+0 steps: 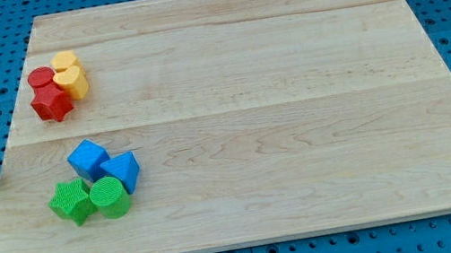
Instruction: Separate the yellow hexagon from the yellow heart
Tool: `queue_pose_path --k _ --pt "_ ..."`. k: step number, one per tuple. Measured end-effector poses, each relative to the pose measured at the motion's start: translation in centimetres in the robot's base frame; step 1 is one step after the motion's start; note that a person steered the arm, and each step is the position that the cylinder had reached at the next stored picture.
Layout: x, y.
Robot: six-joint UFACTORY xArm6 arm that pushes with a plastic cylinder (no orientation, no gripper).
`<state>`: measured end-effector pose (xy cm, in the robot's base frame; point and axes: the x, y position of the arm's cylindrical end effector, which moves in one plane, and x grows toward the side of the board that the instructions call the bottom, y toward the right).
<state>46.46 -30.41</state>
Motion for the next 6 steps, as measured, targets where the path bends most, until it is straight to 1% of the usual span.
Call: queue_pose_path --k 1,2,3,5,6 --pt "-5.5 0.2" --pt "-12.1 0.7" --pt "-14.7 4.3" --pt "-12.0 10.1" --pt "-12.5 13.7"
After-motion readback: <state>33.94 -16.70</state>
